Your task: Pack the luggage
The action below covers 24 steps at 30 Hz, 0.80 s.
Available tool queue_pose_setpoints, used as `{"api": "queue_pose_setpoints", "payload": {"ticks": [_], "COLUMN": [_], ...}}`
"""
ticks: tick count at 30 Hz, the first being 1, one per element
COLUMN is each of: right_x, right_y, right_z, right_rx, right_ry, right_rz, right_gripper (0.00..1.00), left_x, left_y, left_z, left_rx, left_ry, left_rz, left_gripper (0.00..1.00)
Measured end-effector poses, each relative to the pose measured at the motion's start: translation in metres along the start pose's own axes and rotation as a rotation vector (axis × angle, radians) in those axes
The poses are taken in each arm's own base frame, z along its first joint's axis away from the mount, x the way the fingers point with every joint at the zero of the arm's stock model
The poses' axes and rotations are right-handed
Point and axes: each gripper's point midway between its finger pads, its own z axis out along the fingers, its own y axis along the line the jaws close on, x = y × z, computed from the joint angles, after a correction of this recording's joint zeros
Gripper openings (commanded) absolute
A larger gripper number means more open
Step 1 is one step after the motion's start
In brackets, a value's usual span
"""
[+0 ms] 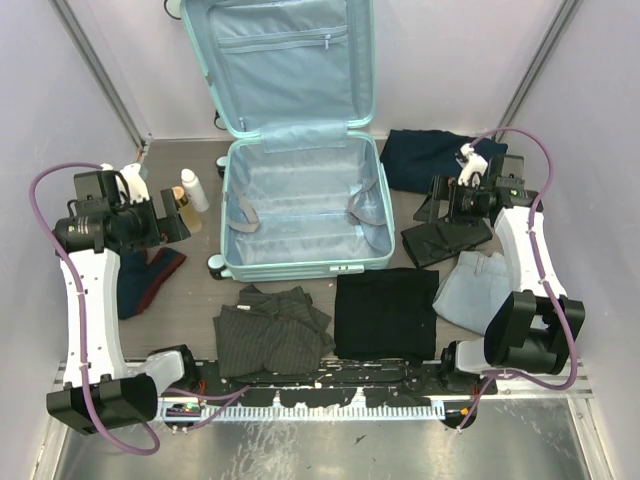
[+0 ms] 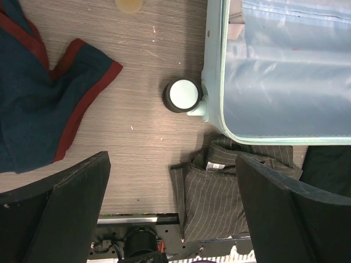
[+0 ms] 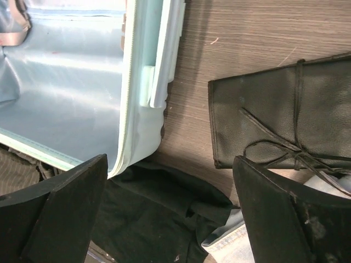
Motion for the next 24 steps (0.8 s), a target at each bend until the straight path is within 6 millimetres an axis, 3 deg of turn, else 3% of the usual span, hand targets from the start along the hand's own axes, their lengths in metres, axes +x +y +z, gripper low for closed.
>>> {"api": "queue_pose_setpoints", "payload": {"ticks": [4, 9, 17, 20, 24], "right_x": [-0.009, -0.058, -0.130, -0.149, -0.158], "right_y": [-0.007, -0.022, -0.035, -0.043, -0.059], "right_z": [0.004, 0.026, 0.103, 0.137, 0.184], "right_rx": [0.048, 0.141, 0.234, 0.249, 0.271], "right_ry": [-0.005, -0.048, -0.095, -0.104, -0.101], "right_rz": [-0.002, -0.057, -0.161, -0.180, -0.193], "right_gripper": [0.97, 0.95, 0.84, 0.81, 0.79], "left_x": [-0.001, -0.003, -0.011, -0.013, -0.014], "left_y": [0.002, 0.007, 0.017, 0.021, 0.025], "left_z": [-0.002, -0.002, 0.000, 0.000, 0.000], "left_rx": [-0.019, -0.055, -0.111, -0.131, -0.151], "left_ry": [-0.009, -0.011, -0.020, -0.022, -0.018], "left_rz": [0.008, 0.012, 0.020, 0.026, 0.042], "left_gripper": [0.98, 0.98, 0.98, 0.98, 0.98]}}
